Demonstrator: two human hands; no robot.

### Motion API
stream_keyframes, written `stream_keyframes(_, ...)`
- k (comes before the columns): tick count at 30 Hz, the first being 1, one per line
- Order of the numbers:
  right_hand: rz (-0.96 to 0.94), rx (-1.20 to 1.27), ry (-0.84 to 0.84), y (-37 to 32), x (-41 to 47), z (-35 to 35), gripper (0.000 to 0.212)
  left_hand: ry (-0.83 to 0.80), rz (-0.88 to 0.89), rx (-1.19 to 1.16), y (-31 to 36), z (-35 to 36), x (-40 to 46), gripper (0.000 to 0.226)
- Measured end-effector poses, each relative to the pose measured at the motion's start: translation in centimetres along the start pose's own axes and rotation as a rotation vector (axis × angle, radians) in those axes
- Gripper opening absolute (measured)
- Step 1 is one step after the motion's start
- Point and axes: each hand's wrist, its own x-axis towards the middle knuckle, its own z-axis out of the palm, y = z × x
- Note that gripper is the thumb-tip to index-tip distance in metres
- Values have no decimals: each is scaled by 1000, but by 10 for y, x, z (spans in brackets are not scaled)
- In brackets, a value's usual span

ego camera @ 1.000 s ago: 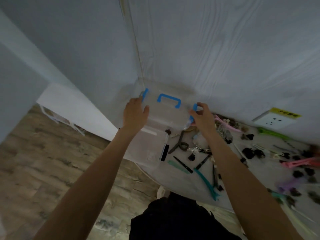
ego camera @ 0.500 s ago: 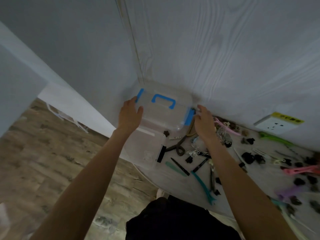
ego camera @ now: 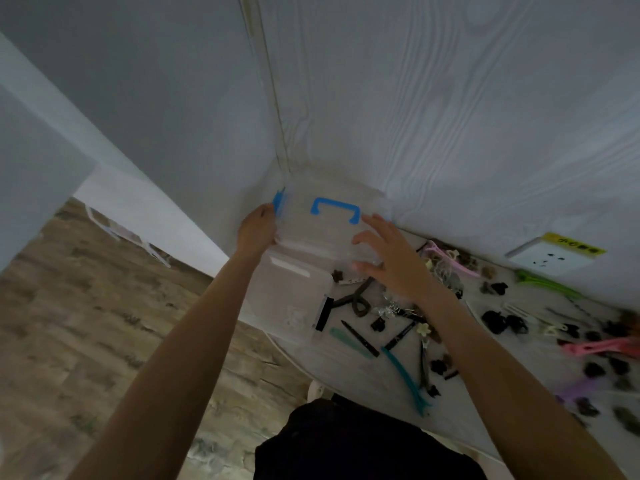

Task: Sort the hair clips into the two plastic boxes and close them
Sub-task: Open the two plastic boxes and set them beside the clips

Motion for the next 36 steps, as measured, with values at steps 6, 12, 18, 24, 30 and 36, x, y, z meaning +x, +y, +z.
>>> stream_keyframes(6, 103, 319, 429, -27, 15, -26, 35, 72, 192, -16, -10, -8, -16, 39)
stream_keyframes(12, 326, 420, 464, -35, 67, -52, 29, -98, 786, 548, -37, -1, -31, 49)
stream_keyframes(18, 366, 469, 444, -39, 64, -34, 43, -147, 736, 609, -37, -11, -22, 39)
stream_keyframes(24, 373, 304, 339, -15, 20, -7, 46, 66, 727, 642, -46, -21, -20, 26)
stream_keyframes(30, 219, 172, 150, -18, 31, 7, 60, 108, 745, 636, -52, -24, -24, 28)
stream_keyframes(36, 220, 111, 145, -21, 55, 0, 53, 108, 762, 590, -54, -19, -30, 41)
